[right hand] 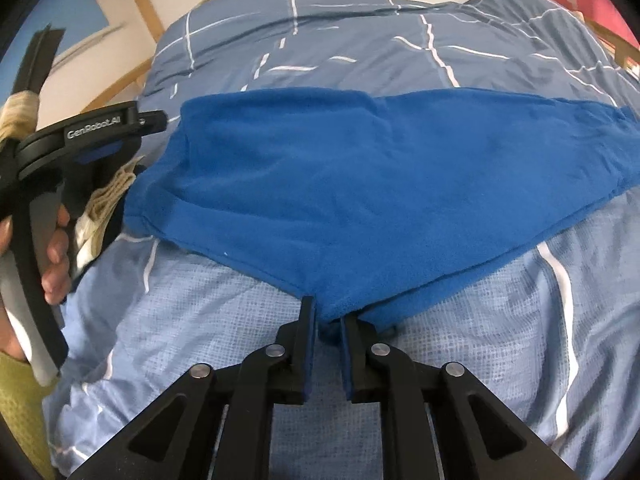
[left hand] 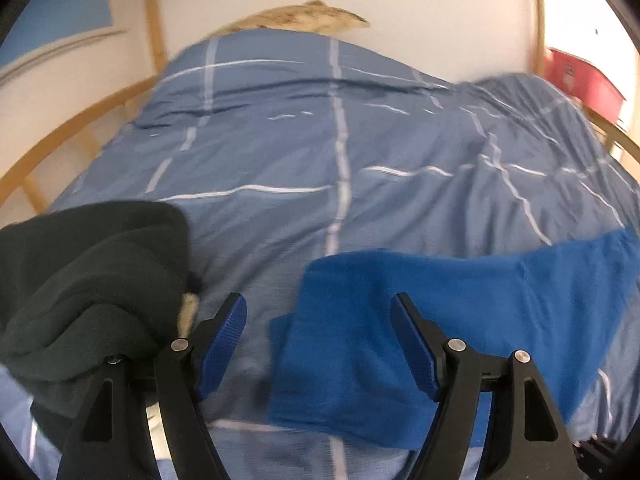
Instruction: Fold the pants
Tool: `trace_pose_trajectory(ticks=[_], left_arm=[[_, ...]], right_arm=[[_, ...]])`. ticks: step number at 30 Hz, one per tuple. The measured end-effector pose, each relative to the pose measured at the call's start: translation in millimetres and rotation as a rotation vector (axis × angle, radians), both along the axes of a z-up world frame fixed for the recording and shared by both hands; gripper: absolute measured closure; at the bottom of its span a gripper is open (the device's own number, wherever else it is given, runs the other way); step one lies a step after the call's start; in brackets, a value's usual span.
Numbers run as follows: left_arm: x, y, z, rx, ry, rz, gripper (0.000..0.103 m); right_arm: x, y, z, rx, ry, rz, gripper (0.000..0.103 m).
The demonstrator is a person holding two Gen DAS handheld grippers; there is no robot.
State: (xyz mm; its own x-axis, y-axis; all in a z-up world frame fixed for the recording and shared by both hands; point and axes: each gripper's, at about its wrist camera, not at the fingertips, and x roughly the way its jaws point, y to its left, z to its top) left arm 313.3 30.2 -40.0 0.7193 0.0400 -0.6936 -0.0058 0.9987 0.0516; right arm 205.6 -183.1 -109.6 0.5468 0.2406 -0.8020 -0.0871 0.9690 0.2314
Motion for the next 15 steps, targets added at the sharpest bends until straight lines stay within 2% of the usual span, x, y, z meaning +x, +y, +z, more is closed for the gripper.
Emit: trace_pose_trajectory(ticks=[3, 4, 6, 7, 9, 10, 11, 12, 13, 15], left_arm=[[-19, 2, 3, -0.076, -0.009, -0.043, 0.03], [-23, 2, 6, -0.094, -0.017, -0.065, 0.03], [-31, 3, 16, -0.092, -0.055, -0.093, 0.03], [-32, 4, 20, -0.084, -0.066, -0.104, 0.03], [-29, 5, 23, -0.065, -0.078, -0.13, 0.03], [-26, 3, 24, -0.052, -0.083, -0.139, 0.03], [-23, 2, 24, -0.033, -0.088, -0.151, 0.03], [-19, 1, 23, -0.016, -0.09, -0.167, 0.03], [-14, 0, 23, -0.006, -0.085, -0.178, 0.03], [3, 2, 16, 0.001, -0.05, -0.194, 0.037]], right_arm=[[-4, -1, 5, -0.011, -0.006, 0.004, 0.088], [-4, -1, 6, -0.011, -0.004, 0.001, 0.082], [-11, -4, 14, -0.011, 0.021, -0.029, 0.079], [-18, -6, 22, 0.009, 0.003, -0.052, 0.079], [-34, -7, 43, -0.005, -0.077, -0.119, 0.071], [-36, -4, 54, -0.036, -0.133, -0.139, 0.056], [-35, -1, 63, -0.057, -0.191, -0.134, 0.05], [-29, 4, 73, -0.067, -0.258, -0.102, 0.05], [-21, 6, 77, -0.062, -0.273, -0.08, 0.05], [4, 11, 87, -0.038, -0.297, -0.046, 0.05]])
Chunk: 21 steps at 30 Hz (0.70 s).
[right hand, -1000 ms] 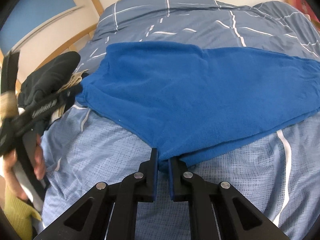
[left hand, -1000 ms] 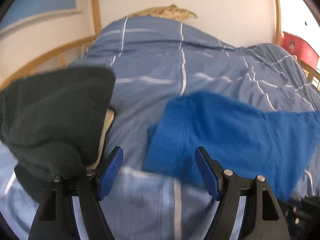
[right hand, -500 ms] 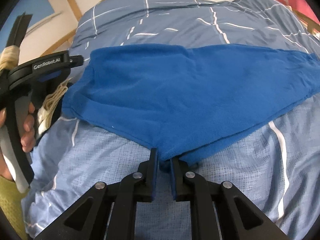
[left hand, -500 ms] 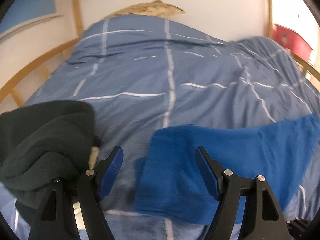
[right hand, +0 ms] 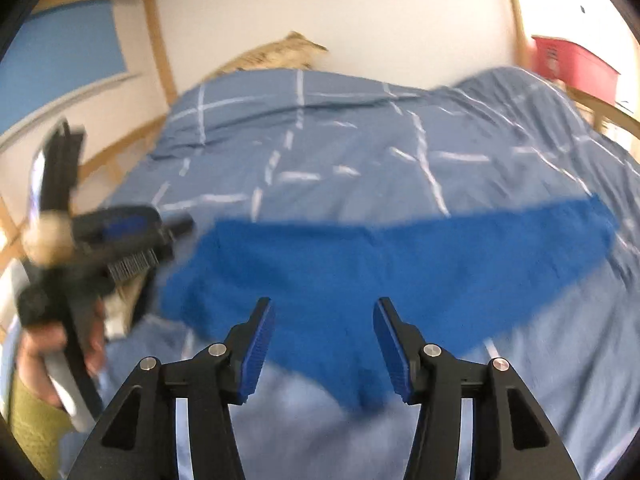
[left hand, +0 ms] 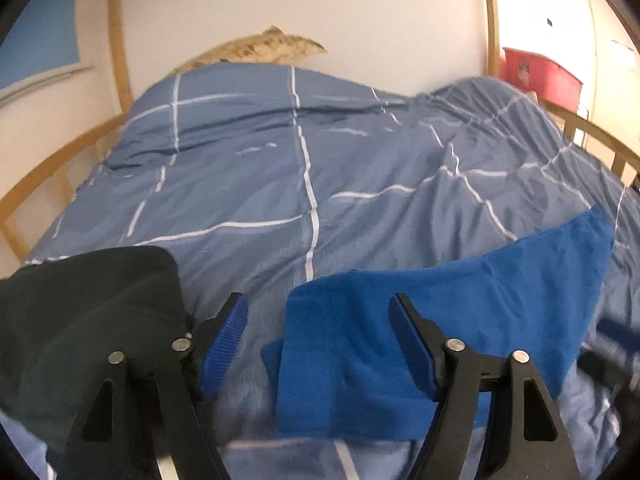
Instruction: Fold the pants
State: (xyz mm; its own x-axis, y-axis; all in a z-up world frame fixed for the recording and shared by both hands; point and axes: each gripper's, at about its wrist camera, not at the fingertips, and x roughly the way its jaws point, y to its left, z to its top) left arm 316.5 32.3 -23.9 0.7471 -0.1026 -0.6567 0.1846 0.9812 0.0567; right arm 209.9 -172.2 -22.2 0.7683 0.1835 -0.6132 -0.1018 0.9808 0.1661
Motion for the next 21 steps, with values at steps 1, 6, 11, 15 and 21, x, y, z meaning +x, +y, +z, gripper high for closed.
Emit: trace_pose_trajectory(ticks=[1, 6, 11, 15, 21], left_arm=[[7, 0, -3, 0.007, 0.013, 0.007, 0.041], [34, 0, -12, 0.039, 0.055, -0.002, 0.042], [26, -16, -16, 0.141, 0.019, 0.029, 0.046], [16, -22, -12, 0.111, -0.031, 0.004, 0.044], [38, -20, -36, 0.06, -0.006, 0.105, 0.05]], right_arm=[[17, 4, 4, 0.011, -0.007, 0.025, 0.05], [68, 21, 8, 0.062, 0.005, 0.097, 0.05], [94, 36, -7, 0.099, 0.052, 0.119, 0.05], [89, 33, -13, 0.108, 0.045, 0.124, 0.05], [94, 27, -19, 0.087, 0.05, 0.084, 0.05]])
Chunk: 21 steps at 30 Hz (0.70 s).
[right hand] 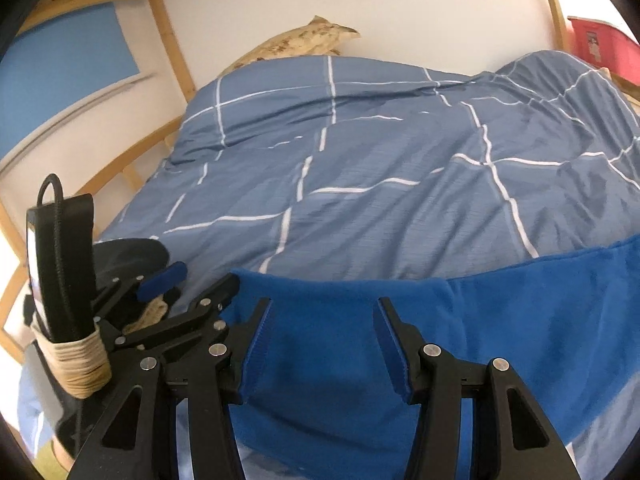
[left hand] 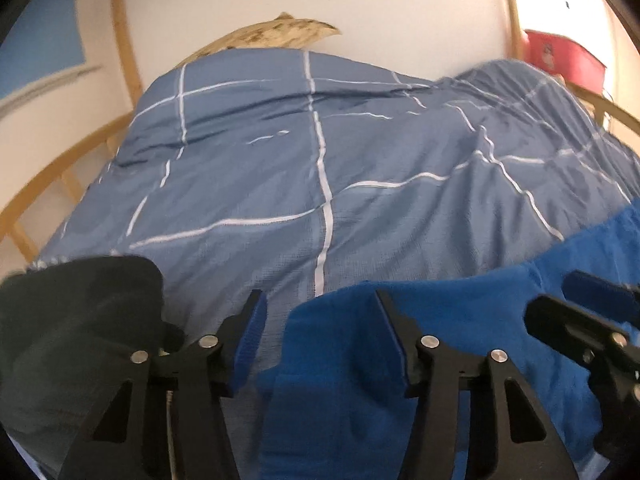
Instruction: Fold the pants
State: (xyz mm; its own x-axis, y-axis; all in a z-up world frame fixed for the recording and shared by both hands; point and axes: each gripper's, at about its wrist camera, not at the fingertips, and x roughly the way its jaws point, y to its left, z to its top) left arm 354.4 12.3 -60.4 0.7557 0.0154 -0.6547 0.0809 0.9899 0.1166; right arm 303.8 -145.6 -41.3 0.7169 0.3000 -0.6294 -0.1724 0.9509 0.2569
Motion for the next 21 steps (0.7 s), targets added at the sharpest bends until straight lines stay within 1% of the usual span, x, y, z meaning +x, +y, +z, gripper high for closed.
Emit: trace_pose_trajectory(ticks=[2, 4, 7, 8, 10, 11, 12, 13, 14, 15, 16, 17, 18, 19, 20, 21], left_arm=[[3, 2, -11, -0.01, 0.022, 0.026, 0.051], [2, 3, -19, -0.002, 0.043, 0.03, 0.051], [1, 0, -28, 0.039, 0.061, 0.017, 0.051], [1, 0, -30, 0.047, 0.069, 0.016, 0.046], [3, 2, -33, 0.037, 0.09, 0.024, 0.041], [4, 5, -35, 0.026, 0.11, 0.033, 0.041], [5, 7, -38, 0.015, 0.123, 0.035, 0.045], [5, 8, -39, -0.002, 0.137, 0.03, 0.063], [6, 10, -42, -0.036, 0.165, 0.023, 0.065], [5, 12, -41, -0.059, 0.165, 0.03, 0.067], [1, 13, -37, -0.078, 0.15, 0.026, 0.075], [-1, 13, -33, -0.084, 0.141, 0.027, 0.078], [-5, 13, -28, -0.088, 0.129, 0.036, 0.079], [-8, 14, -24, -0.095, 0.115, 0.043, 0.081], [-14, 15, -17, -0.111, 0.098, 0.051, 0.094], [-19, 16, -12, -0.128, 0.098, 0.052, 0.097]], right_arm=[[3, -1, -5, -0.006, 0.015, 0.003, 0.05], [4, -1, -6, -0.016, 0.018, 0.004, 0.05], [4, -1, -10, -0.028, 0.017, 0.008, 0.05], [4, -1, -11, -0.025, 0.021, 0.008, 0.05], [5, -2, -13, -0.013, 0.033, 0.01, 0.05], [5, -2, -14, -0.009, 0.036, 0.012, 0.05], [5, -1, -14, -0.007, 0.038, 0.013, 0.05], [5, 0, -14, -0.008, 0.038, 0.014, 0.05], [5, 0, -14, -0.008, 0.039, 0.014, 0.05], [4, 1, -14, -0.005, 0.04, 0.017, 0.05], [4, 1, -14, -0.001, 0.041, 0.021, 0.05], [3, 1, -13, 0.002, 0.04, 0.023, 0.05], [2, 2, -13, 0.003, 0.038, 0.026, 0.05], [1, 2, -12, 0.003, 0.034, 0.031, 0.05], [-1, 2, -12, 0.003, 0.031, 0.035, 0.05], [-2, 3, -11, 0.004, 0.028, 0.039, 0.05]])
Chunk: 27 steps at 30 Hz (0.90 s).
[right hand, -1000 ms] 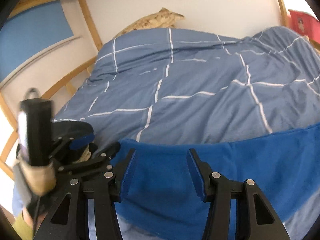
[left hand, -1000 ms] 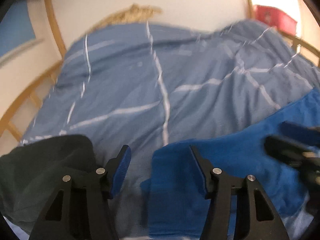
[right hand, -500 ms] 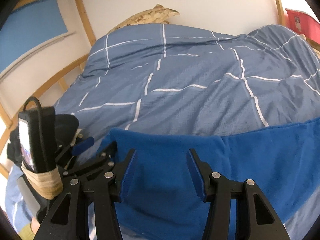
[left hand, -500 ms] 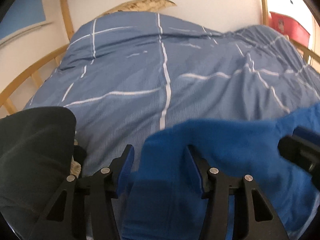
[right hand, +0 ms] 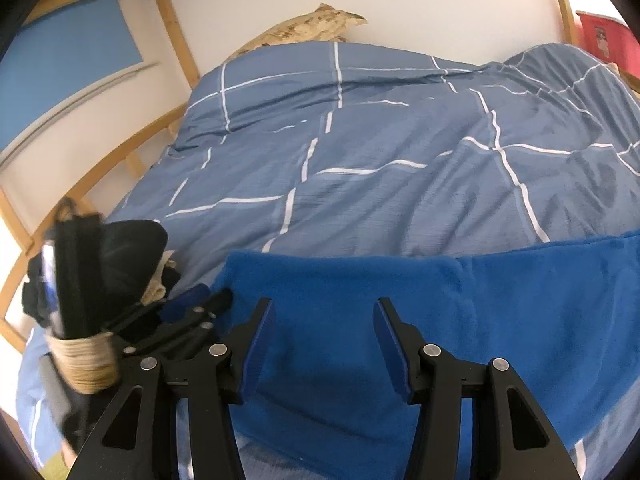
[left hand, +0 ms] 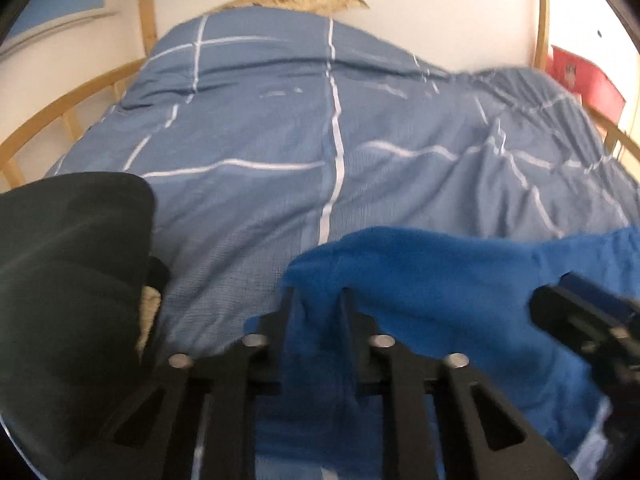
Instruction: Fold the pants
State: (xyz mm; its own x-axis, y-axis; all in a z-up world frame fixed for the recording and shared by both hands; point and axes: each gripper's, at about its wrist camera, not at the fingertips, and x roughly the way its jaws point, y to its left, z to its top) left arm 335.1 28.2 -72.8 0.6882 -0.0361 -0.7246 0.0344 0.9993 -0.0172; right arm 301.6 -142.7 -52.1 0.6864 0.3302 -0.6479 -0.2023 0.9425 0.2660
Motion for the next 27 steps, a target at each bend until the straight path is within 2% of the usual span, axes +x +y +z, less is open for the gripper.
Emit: trace_pose_trajectory(ticks=[3, 6, 8, 12, 13, 15, 17, 18, 21, 23, 25, 27], left_arm=[[-16, 4, 9, -0.028, -0.01, 0.034, 0.097], [-25, 5, 7, 0.002, -0.017, 0.053, 0.101], [-30, 11, 2, 0.061, -0.028, 0.1, 0.101], [-39, 20, -3, 0.016, -0.037, 0.061, 0.101], [-44, 21, -1, -0.002, -0.052, 0.046, 0.098], [-55, 20, 3, -0.012, -0.083, 0.03, 0.087], [-67, 17, 9, -0.015, -0.126, 0.022, 0.059], [-73, 14, 14, -0.005, -0.147, 0.03, 0.055], [-88, 10, 27, 0.019, -0.198, 0.07, 0.05], [-97, 10, 33, 0.051, -0.244, 0.15, 0.036], [-103, 12, 34, 0.029, -0.262, 0.237, 0.034], [-105, 14, 32, -0.012, -0.281, 0.304, 0.034]], right_arm=[[-2, 1, 3, 0.007, -0.012, 0.014, 0.05], [-1, 6, 4, 0.008, -0.017, 0.036, 0.05], [0, 10, 3, -0.009, -0.016, 0.043, 0.05], [1, 19, 0, -0.035, -0.021, 0.076, 0.051], [2, 21, 1, -0.037, -0.026, 0.089, 0.051], [5, 26, 3, -0.053, -0.035, 0.122, 0.051], [10, 32, 9, -0.064, -0.034, 0.183, 0.051], [15, 35, 13, -0.068, -0.029, 0.223, 0.051], [29, 46, 24, -0.117, -0.029, 0.311, 0.051], [44, 59, 31, -0.167, -0.009, 0.415, 0.051], [59, 76, 35, -0.22, 0.016, 0.519, 0.051], [72, 90, 34, -0.265, 0.045, 0.575, 0.051]])
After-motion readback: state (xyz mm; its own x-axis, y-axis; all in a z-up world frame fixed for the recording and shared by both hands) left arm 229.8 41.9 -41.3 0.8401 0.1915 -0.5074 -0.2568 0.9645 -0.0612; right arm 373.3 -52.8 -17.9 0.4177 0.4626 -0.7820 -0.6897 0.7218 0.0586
